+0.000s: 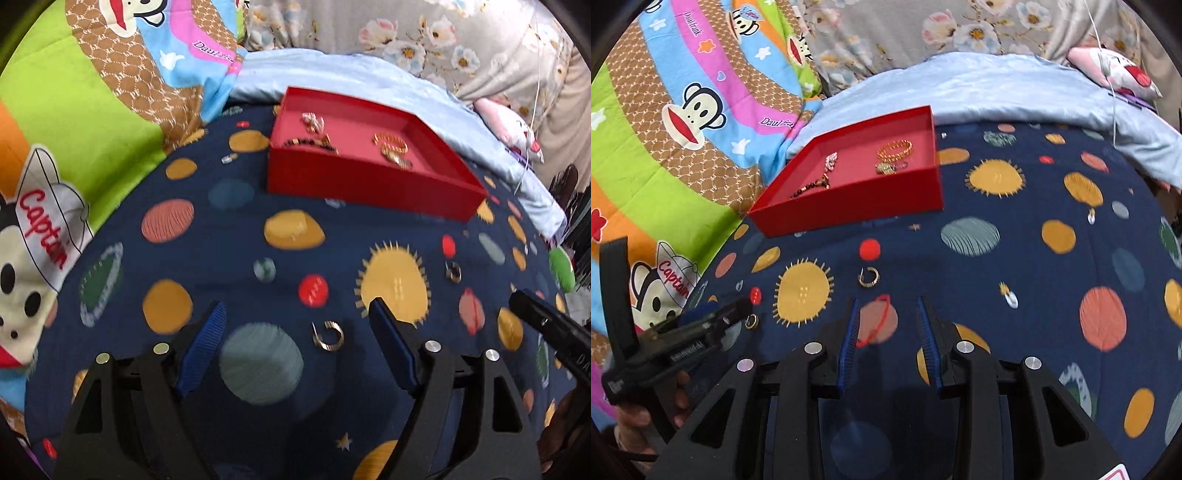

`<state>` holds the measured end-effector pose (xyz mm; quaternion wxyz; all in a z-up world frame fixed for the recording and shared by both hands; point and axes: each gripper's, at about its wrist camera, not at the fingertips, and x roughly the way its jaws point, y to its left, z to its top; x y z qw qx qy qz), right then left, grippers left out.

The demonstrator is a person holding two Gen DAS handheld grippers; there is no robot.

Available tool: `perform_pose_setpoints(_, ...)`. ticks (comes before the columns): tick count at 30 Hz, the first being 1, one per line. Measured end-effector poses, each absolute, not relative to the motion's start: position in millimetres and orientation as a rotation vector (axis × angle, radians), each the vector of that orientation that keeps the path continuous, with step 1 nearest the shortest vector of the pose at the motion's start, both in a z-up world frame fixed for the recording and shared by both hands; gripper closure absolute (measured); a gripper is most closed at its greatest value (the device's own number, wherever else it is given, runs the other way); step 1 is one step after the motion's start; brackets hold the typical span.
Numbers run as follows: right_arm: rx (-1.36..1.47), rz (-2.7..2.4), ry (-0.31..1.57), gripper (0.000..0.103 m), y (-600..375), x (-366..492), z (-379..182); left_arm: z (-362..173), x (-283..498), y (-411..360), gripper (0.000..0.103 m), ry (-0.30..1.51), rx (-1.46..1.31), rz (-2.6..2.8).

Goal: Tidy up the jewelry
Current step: 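Move the right tool to the gold hoop earring while the left tool reaches a small gold ring, then grasp the gold hoop earring with the right tool while the left tool grasps the small gold ring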

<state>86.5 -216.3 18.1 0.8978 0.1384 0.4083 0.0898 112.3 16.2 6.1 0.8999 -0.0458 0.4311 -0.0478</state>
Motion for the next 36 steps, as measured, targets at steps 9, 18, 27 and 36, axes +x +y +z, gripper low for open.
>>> perform_pose_setpoints(9,0.290,0.195,0.846,0.072,-213,85,18,-2,111,1,0.042,0.894,-0.049,-0.101)
perform_pose_setpoints(18,0.285,0.207,0.862,0.072,-210,97,13,-3,111,1,0.069,0.890,-0.022,-0.090)
perform_pose_setpoints(27,0.235,0.235,0.871,0.072,-193,124,9,-2,111,3,0.084,0.899,-0.036,-0.099)
perform_pose_setpoints(36,0.189,0.242,0.893,0.072,-179,142,-1,-2,108,11,0.092,0.910,-0.071,-0.123)
